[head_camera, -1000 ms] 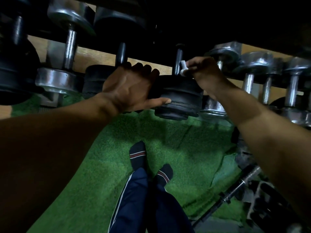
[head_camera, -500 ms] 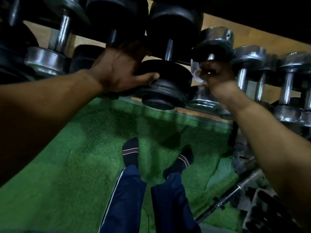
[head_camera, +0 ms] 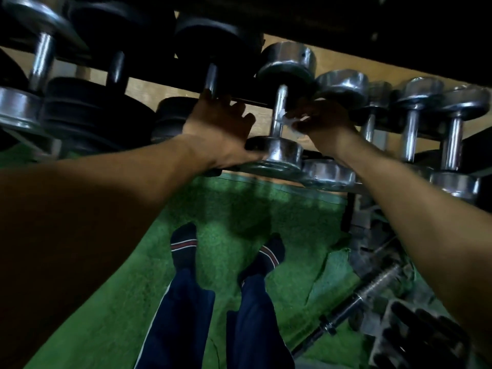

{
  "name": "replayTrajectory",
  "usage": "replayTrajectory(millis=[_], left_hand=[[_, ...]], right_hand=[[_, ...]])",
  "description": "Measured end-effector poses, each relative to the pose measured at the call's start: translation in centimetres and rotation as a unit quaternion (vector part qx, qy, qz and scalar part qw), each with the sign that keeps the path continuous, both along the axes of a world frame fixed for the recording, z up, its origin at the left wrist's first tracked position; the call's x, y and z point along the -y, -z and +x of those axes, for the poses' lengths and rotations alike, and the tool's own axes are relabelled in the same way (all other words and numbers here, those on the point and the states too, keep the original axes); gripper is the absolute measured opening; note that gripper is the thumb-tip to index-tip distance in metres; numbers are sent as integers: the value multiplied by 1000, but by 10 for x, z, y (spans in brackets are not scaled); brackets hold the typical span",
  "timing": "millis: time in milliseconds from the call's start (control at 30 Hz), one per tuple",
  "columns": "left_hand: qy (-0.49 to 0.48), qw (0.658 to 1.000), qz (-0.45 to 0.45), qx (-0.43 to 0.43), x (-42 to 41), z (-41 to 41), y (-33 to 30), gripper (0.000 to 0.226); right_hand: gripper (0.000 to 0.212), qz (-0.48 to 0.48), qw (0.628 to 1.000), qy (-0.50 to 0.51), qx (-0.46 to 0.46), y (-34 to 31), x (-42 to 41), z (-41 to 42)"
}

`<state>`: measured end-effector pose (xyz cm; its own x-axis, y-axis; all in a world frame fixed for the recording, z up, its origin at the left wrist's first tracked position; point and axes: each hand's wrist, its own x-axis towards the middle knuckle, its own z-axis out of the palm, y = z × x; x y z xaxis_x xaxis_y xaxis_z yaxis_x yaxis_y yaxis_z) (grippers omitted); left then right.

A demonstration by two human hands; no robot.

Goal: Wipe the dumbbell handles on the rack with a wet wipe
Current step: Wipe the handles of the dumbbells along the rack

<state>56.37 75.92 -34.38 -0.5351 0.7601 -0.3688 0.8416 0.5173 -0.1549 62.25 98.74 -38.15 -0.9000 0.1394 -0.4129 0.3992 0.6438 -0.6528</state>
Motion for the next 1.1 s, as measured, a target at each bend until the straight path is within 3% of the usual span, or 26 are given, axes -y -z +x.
replayTrajectory(millis=[167,367,500,567,700,967,1100], left_hand=[[-13,1000,-20,11,-15,-3,5,102],[-18,1000,-6,21,-17,-3,6,99],[-25,1000,4,13,-16,-3,8,99],[-33,999,6,21,-16,-3,8,97],[-42,999,14,23,-15,-3,10,95],[-50,998,30,26,-14,-2,10,93],[-53,998,20,33,-15,-1,8,97]], right_hand=[[21,22,997,-71,21,8,5,-1],[32,-15,987,-133,86,9,-1,-20],[22,87,968,-235,5,11,3,-35],[20,120,972,-191,-64,19,7,-44],[23,83,994,-37,-54,33,2,-59],[17,22,990,-88,-105,34,7,-15],[31,114,987,-52,-102,39,10,-40]])
